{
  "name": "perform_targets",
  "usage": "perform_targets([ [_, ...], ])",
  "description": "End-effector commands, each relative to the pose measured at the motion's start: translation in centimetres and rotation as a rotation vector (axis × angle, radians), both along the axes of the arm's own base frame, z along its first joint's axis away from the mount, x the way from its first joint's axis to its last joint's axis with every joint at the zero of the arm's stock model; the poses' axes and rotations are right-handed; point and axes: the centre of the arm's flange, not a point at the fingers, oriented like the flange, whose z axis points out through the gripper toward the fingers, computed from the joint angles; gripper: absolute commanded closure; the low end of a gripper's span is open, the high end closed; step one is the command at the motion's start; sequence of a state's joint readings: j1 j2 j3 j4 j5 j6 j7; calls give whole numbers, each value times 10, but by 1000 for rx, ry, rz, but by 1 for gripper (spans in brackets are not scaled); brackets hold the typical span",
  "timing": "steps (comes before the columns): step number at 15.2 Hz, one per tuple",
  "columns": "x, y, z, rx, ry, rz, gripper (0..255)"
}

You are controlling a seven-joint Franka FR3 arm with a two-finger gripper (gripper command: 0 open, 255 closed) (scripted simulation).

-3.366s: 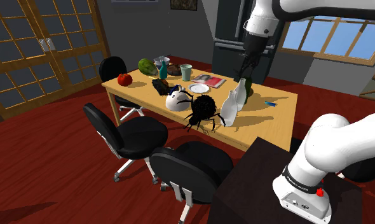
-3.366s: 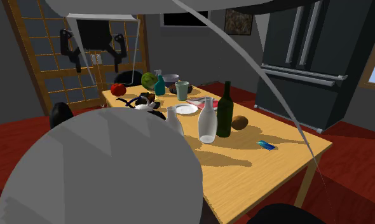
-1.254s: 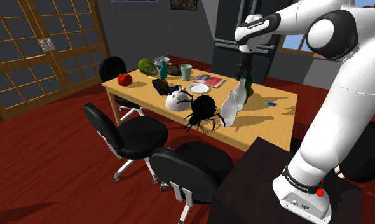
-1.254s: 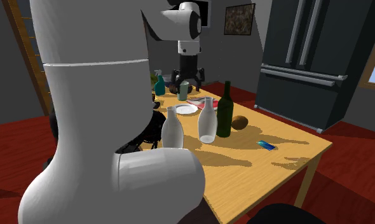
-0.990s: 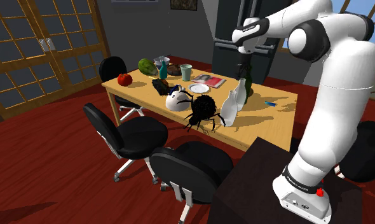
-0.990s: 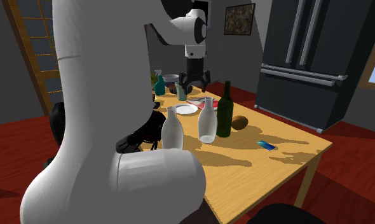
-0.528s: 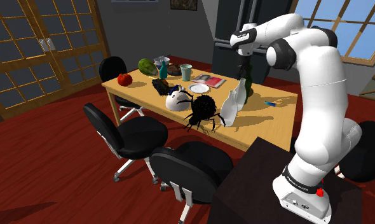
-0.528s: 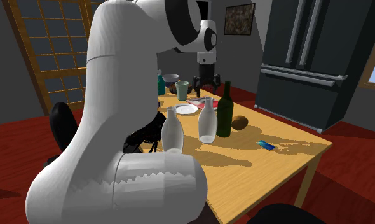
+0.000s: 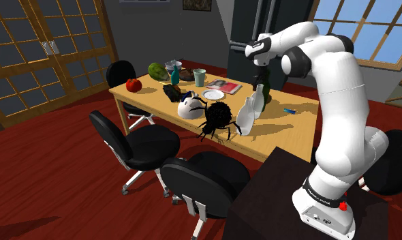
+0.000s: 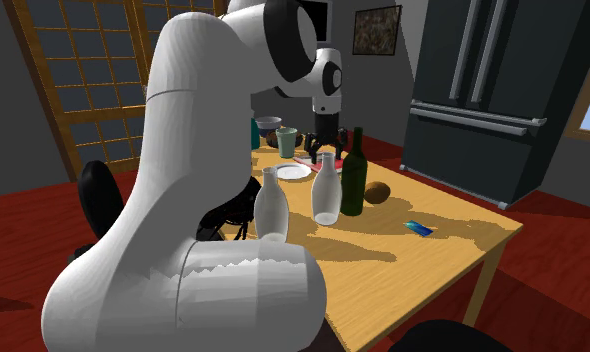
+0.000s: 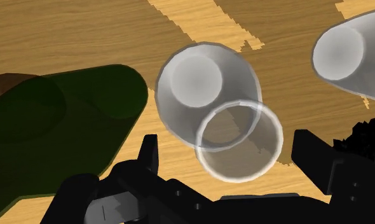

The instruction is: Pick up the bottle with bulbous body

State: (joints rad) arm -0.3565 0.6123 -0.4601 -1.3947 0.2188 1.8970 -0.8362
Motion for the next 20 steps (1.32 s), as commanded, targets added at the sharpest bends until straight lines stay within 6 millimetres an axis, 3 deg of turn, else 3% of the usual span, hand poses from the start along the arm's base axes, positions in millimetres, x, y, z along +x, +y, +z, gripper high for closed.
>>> perform_targets([
  [1,1,0,-4,0,0,0,0],
  [2,1,0,-4,0,0,0,0],
  [3,0,0,-5,0,0,0,255],
  [12,1,0,-4,0,0,0,255],
  [20,1,0,38,0,0,0,255],
])
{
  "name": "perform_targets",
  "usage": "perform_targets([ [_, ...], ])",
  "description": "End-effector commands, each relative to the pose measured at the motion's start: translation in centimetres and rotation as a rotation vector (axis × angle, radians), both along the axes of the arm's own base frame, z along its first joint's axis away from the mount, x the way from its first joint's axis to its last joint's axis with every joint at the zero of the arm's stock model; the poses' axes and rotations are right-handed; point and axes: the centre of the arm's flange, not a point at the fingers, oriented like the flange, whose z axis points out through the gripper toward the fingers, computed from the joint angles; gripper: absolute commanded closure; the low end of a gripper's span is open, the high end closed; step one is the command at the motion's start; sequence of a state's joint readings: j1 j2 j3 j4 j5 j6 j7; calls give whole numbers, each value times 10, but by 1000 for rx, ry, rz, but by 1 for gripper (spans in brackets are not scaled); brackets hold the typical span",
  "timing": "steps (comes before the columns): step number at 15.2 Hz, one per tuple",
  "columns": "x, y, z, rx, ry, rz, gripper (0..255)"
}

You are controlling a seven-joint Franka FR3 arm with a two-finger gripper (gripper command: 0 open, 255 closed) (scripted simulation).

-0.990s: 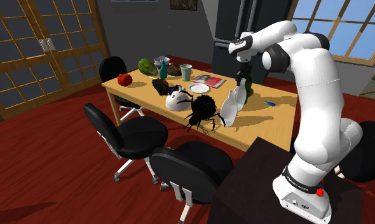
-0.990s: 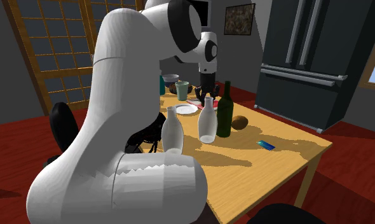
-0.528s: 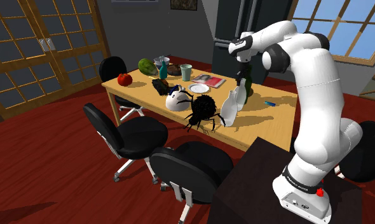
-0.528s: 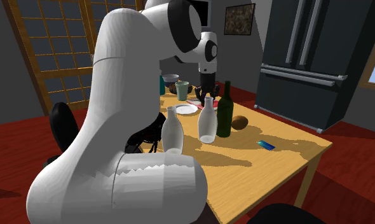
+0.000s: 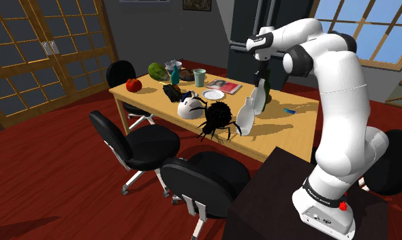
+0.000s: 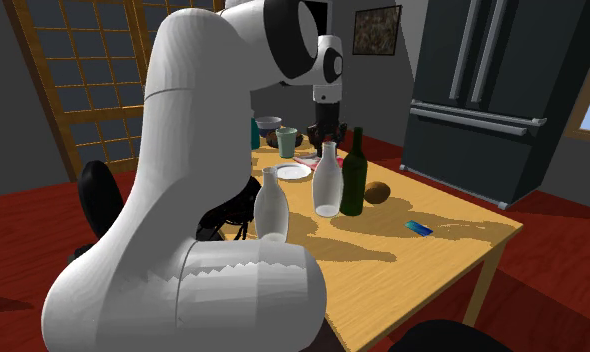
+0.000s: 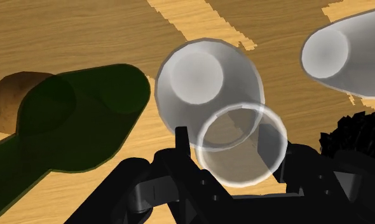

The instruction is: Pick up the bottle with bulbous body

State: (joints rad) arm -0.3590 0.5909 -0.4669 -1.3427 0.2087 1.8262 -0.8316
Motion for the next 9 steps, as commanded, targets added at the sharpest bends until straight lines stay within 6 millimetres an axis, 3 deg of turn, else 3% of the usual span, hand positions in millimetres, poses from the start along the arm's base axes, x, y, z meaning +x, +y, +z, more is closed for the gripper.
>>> perform_targets([
  [1,1,0,10,0,0,0,255],
  [7,1,0,42,0,0,0,255],
  [9,1,0,43,0,0,0,255],
])
